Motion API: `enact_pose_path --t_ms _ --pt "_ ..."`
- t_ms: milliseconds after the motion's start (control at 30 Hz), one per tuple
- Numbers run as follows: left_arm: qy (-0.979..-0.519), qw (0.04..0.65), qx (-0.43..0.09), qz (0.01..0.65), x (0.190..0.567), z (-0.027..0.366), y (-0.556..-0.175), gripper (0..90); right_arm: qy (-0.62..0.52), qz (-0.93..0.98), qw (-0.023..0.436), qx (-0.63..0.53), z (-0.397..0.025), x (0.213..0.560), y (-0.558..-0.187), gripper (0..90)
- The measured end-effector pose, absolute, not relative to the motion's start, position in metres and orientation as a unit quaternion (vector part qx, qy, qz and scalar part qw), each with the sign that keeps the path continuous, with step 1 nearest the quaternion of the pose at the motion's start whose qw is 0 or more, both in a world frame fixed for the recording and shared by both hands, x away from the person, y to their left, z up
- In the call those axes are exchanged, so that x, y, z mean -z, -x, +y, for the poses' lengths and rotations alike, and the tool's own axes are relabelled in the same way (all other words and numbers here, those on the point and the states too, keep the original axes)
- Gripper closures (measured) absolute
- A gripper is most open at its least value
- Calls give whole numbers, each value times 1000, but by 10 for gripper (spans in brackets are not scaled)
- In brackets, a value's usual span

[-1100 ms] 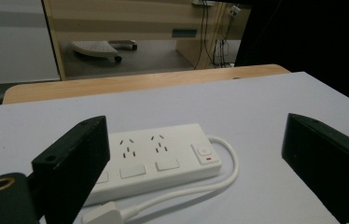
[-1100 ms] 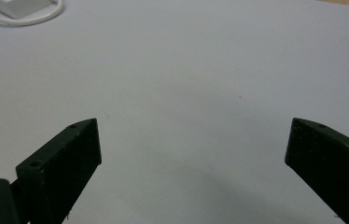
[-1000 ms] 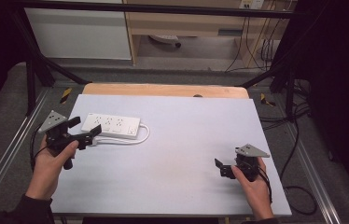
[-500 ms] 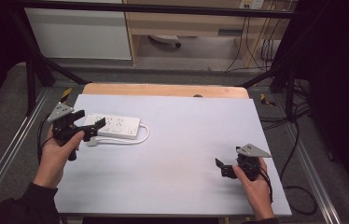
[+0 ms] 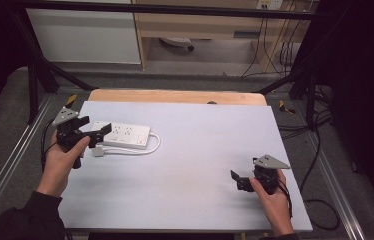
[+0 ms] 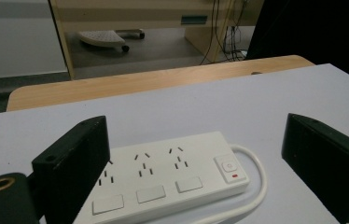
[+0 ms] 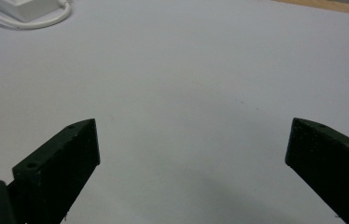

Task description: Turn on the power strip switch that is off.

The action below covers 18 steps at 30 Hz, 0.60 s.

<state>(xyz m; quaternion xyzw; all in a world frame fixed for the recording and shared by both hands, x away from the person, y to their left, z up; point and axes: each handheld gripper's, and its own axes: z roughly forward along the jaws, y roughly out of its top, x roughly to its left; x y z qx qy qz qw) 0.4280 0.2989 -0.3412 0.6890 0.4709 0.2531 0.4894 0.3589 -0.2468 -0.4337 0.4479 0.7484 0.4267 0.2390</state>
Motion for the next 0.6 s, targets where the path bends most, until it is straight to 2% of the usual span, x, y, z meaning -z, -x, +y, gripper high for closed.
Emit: enact_pose_path --t_ms 600 --pt "-698 473 -249 477 352 300 -441 78 -451 748 240 -422 -249 435 -359 33"
